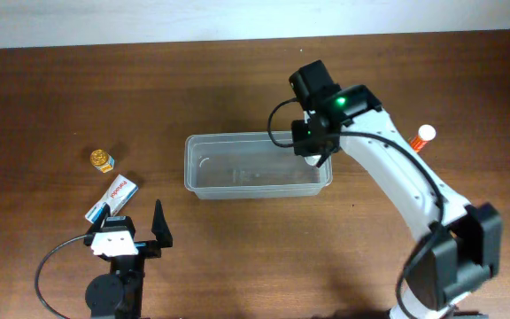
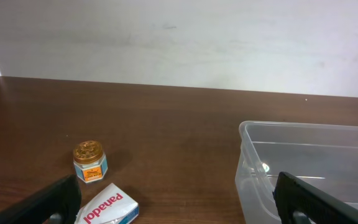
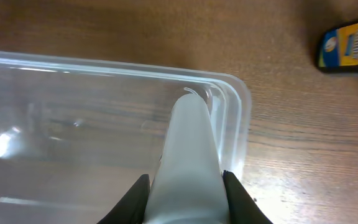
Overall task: Pack container
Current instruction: 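Carry the dropper bottle into the container and release it upright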
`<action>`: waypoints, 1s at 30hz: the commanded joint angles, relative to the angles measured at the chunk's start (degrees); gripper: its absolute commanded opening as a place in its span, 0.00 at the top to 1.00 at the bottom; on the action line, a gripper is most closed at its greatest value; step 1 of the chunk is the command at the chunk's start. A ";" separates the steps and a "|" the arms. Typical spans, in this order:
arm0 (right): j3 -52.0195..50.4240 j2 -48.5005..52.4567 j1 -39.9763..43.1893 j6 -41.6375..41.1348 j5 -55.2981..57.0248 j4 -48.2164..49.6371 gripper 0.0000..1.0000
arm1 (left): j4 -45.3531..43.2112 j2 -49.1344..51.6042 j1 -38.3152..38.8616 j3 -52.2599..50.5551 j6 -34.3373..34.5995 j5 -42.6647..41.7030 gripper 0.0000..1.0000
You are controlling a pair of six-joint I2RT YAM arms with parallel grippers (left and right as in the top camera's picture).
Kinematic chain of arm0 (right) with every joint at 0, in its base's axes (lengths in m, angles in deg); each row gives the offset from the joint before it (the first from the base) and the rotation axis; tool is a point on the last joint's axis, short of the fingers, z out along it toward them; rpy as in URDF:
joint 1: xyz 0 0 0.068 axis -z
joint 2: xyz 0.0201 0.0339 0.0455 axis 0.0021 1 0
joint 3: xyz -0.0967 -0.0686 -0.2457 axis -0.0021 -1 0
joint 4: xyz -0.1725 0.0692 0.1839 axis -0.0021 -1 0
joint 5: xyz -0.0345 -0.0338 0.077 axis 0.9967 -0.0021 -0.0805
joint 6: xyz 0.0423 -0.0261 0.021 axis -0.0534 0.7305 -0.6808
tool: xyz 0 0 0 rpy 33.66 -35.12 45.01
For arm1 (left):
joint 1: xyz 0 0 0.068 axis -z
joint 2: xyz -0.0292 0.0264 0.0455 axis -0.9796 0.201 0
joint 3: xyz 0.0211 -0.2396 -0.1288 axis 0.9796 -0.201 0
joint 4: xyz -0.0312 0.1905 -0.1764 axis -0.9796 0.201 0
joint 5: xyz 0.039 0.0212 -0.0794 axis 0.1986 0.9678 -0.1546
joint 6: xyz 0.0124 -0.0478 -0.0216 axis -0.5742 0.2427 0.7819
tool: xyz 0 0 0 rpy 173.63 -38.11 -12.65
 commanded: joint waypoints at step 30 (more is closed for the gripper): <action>0.96 8.83 0.17 -2.84 -1.81 4.98 0.74 | 0.44 -0.55 -0.20 -0.13 -1.11 0.20 0.01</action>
